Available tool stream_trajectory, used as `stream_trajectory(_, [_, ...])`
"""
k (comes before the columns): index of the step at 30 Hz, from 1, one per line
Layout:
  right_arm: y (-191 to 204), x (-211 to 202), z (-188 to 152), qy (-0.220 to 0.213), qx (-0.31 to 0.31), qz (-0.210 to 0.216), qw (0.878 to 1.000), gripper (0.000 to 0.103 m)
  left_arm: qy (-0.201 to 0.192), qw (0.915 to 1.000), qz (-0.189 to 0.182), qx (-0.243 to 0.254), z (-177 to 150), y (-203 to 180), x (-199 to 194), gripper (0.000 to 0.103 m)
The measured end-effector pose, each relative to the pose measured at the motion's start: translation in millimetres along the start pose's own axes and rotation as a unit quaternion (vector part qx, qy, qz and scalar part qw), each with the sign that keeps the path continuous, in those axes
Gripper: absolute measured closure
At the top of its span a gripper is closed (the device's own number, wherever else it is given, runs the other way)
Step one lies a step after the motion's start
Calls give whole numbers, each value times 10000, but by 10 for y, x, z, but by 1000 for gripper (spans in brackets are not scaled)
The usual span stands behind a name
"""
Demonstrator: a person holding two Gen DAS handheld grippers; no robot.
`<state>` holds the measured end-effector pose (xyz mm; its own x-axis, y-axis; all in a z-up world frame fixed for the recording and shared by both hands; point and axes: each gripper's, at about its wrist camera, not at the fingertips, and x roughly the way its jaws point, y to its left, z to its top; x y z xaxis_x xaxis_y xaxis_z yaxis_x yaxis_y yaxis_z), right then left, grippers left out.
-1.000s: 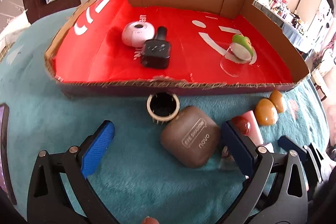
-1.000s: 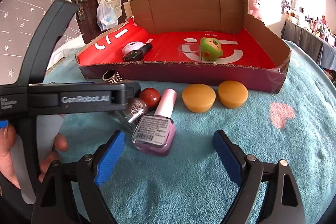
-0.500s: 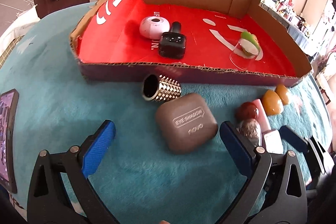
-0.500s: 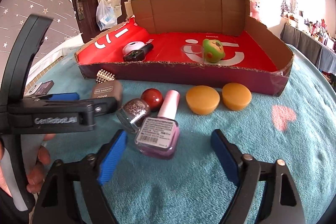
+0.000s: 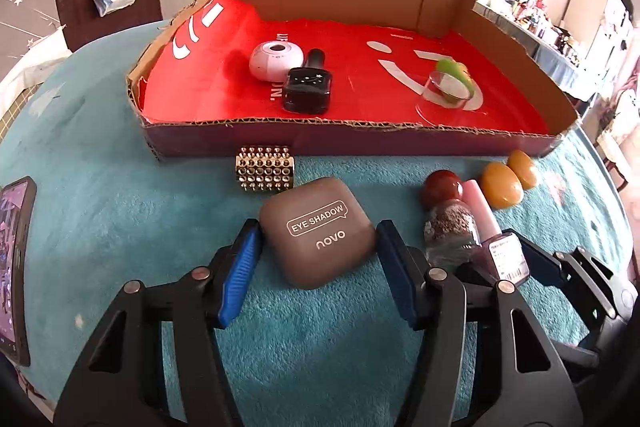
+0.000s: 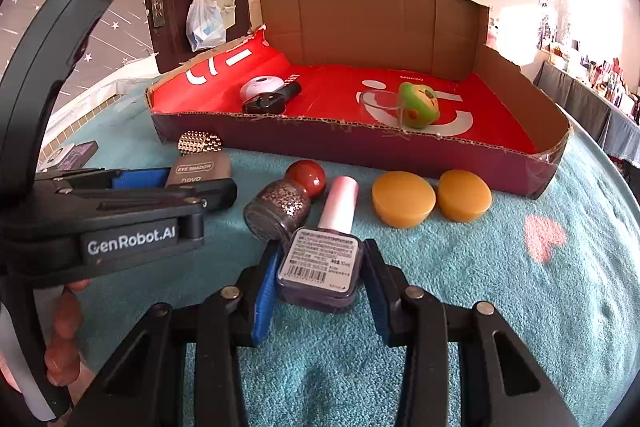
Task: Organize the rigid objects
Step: 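Lift and carry the compact and nail polish over the red box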
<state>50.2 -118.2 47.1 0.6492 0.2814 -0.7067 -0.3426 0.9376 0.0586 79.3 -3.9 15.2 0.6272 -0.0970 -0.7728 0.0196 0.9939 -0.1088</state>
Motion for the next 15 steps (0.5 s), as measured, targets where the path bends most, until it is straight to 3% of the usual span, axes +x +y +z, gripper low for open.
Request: stream_trajectory(15, [-257,-300,43,-58,647,625,9959,62,-57,9989,-463,-56,-191,79,-324,46])
